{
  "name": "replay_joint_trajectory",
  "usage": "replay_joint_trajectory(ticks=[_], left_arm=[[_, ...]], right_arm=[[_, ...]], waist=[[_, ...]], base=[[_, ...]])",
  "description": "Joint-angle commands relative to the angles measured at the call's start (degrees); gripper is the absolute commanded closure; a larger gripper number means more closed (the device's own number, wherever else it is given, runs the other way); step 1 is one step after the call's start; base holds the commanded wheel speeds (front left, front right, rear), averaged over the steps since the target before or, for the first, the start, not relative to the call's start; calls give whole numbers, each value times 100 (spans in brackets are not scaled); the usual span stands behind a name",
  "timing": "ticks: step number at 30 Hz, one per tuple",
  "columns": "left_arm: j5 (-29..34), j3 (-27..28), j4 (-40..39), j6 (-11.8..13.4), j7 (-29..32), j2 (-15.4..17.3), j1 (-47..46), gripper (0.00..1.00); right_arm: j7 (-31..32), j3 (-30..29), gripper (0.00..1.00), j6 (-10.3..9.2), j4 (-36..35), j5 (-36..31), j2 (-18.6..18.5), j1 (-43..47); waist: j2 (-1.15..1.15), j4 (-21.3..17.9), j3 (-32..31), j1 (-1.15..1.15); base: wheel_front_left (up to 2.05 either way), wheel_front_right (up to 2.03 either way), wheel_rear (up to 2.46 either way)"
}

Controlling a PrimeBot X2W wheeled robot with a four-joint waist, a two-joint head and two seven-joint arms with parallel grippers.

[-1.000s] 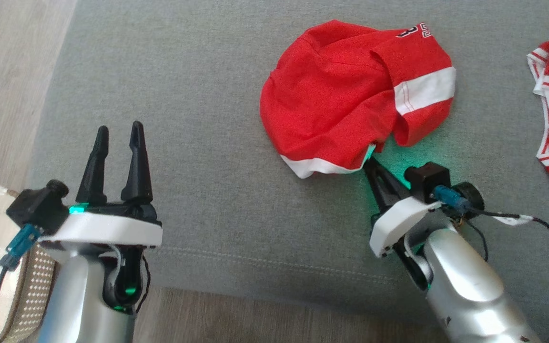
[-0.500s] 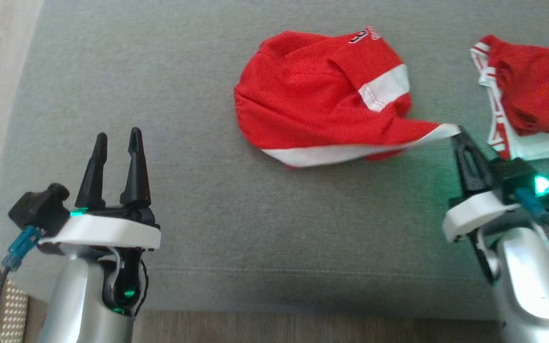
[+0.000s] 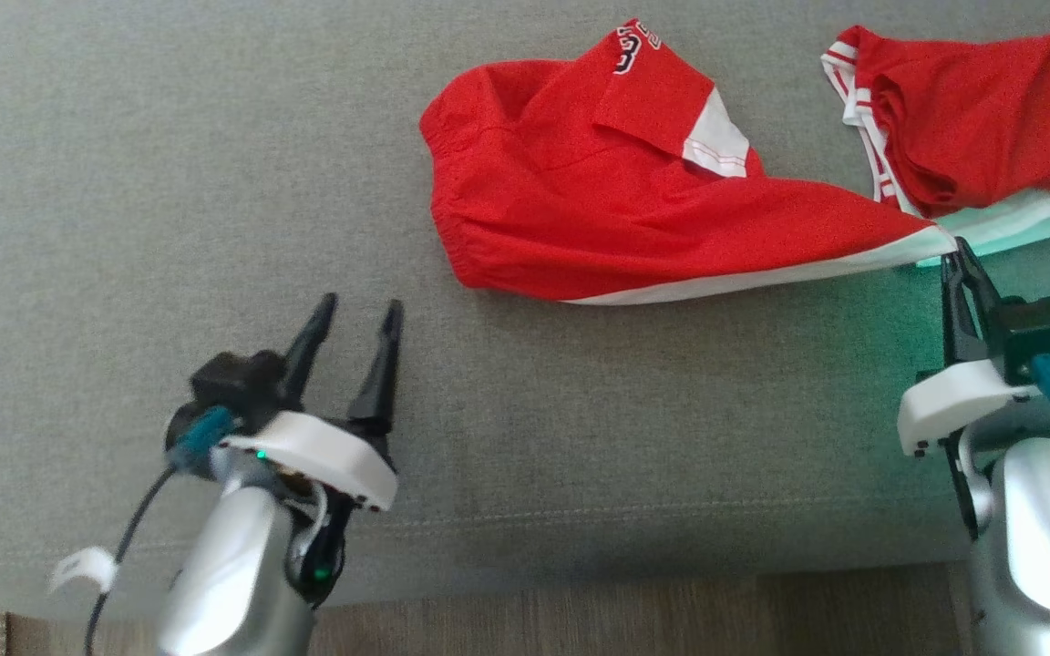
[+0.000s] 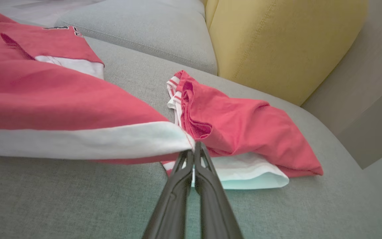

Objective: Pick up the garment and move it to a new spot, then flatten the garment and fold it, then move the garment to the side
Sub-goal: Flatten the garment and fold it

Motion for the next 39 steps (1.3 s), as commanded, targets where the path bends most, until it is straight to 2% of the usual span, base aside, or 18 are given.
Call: replay_joint_trajectory(ticks=[1, 12, 20, 27, 29, 30, 39], left_arm=[[37, 108, -94, -26, -70, 89, -209, 0], [406, -1131, 983, -34, -70, 391, -1003, 0], [299, -1593, 1411, -34, -70, 405, -1660, 0], [248, -1818, 1289, -35, -70, 451, -1914, 0], [213, -1903, 1248, -35, -70, 479, -1916, 73], [182, -1940, 1219, -35, -70, 496, -1910, 100], [-5, -2018, 540, -35, -70, 811, -1591, 100]], right_arm=[[-6, 103, 100, -2, -157, -35, 15, -206], [-76, 430, 100, -2, 42, 163, 93, -514], [-103, 584, 100, -2, 27, 261, 101, -689], [-115, 588, 100, -2, 24, 345, 102, -748], [-119, 581, 100, -2, 30, 353, 102, -749], [-121, 573, 100, -2, 34, 357, 102, -750], [-146, 540, 100, -2, 135, 187, 98, -816]], waist=[[0, -33, 40, 0], [0, -249, 274, 0], [0, -362, 469, 0], [0, -415, 542, 0], [0, -411, 539, 0], [0, -404, 532, 0], [0, -179, 253, 0]], base=[[0, 0, 0], [0, 0, 0], [0, 0, 0], [0, 0, 0], [0, 0, 0], [0, 0, 0], [0, 0, 0]])
